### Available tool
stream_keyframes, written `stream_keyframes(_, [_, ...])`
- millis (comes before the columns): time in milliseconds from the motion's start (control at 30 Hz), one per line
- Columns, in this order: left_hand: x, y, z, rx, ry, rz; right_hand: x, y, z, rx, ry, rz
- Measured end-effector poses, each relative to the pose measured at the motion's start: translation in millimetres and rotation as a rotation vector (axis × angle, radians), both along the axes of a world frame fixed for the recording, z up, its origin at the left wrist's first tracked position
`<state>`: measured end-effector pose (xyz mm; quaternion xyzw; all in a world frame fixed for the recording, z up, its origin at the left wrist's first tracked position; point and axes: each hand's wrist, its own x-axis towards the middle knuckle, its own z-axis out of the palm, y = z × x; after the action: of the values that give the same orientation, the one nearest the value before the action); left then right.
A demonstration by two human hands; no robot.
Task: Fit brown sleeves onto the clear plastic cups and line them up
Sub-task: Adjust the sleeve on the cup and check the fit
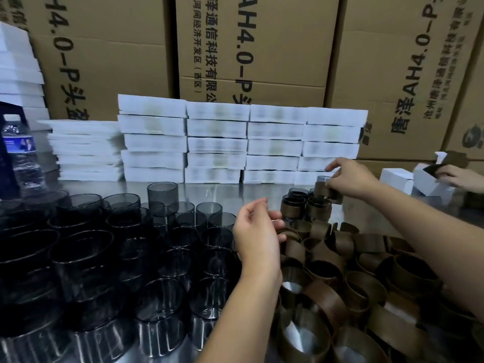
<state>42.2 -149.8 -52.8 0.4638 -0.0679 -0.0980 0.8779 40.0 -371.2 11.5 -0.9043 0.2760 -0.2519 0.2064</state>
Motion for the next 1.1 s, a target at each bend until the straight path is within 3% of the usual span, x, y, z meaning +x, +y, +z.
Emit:
stream_keyframes(267, [-1.3,2.0,4.9,-0.041,0.018,-0.006,18.2,-5.0,-25.6,0.09,0.083,0.058])
stream_keyframes(433, [-3.5,2.5,4.6,-0.02,-0.001,-0.03,31.0,-9.0,-41.5,-0.007,0.111,0.014])
stream_keyframes(667, [-6.8,-2.7,0.5,0.079,-0.06,-0.144,46.4,-24.1,-62.9,-0.005,0.323,-0.009])
stream_keyframes(800, [-8.4,-4.4,-1.4,0.152,-0.099,-0.201,55.3,-13.9,-51.8,-0.075,0.36,0.084])
stream_keyframes(900, [-9.0,-5.4,-4.4,0.193,-0.147,-0.222,58.2,14.6,-28.8,-0.099,0.217,0.184])
stream_keyframes(1000, [-8.4,-7.4,-9.0,0.276,-0.236,-0.196,54.0,66.1,-0.3,-0.005,0.017,0.407])
stream_keyframes(1100, [-8.5,-8.8,-11.4,0.352,-0.279,-0.184,37.4,126.5,22.2,-0.116,0.077,0.64])
